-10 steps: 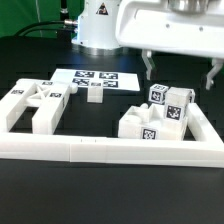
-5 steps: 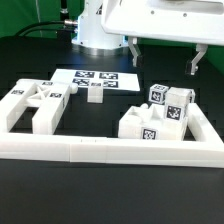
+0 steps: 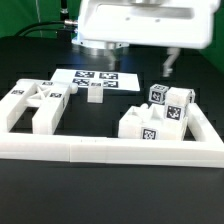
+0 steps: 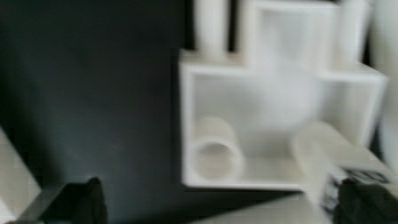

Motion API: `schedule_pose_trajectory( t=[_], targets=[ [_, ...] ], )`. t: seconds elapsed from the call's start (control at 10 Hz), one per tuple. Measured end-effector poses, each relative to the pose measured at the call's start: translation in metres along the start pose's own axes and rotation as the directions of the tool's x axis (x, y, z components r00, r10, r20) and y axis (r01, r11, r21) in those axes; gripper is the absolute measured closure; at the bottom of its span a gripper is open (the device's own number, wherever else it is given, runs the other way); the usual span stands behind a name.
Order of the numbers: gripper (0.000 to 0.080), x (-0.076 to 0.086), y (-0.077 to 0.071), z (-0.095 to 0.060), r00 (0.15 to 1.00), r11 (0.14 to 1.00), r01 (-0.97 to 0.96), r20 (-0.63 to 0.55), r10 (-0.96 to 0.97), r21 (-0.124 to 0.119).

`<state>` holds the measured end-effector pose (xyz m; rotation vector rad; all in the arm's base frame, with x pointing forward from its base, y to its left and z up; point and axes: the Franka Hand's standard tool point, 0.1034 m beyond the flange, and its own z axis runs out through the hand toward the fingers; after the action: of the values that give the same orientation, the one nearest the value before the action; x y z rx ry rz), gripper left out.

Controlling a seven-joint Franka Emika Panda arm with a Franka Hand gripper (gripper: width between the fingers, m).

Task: Assemble chair

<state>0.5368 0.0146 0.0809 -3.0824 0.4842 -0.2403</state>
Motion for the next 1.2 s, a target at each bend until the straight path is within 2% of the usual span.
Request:
schedule_pose_trajectory(
  t=[0.1, 0.2, 0.3, 0.6, 0.7, 0.8, 0.9, 1.0, 1.2],
  targets=[
    [0.0151, -0.01, 0.015, 0.009, 1.0, 1.0, 0.0, -0.02, 0.0, -0.012],
    [0.0151, -0.018, 0.013, 0.015, 1.0, 1.0, -0.002, -0.012, 0.002, -0.017],
    [0.0151, -0.018, 0.002, 0.016, 1.0, 1.0, 0.016, -0.017, -0.016, -0.013],
    [0.0151, -0.019, 0.005, 0.017, 1.0, 1.0, 0.022, 0.002, -0.022, -0.018],
    [0.0151, -0.025, 0.009, 0.018, 0.994, 0.999, 0.04, 0.1, -0.037, -0.027],
    [0.0151, -0.013, 0.015, 0.017, 0.982, 0.988, 0.155, 0.115, -0.152, -0.019],
    [0.0151, -0.009, 0.016, 0.017, 0.969, 0.975, 0.222, 0.113, -0.219, -0.017],
    [0.0151, -0.016, 0.016, 0.016, 0.953, 0.974, 0.226, 0.206, -0.22, -0.005],
    [0.0151, -0.014, 0.014, 0.016, 0.929, 0.975, 0.222, 0.304, -0.212, 0.001]
  ],
)
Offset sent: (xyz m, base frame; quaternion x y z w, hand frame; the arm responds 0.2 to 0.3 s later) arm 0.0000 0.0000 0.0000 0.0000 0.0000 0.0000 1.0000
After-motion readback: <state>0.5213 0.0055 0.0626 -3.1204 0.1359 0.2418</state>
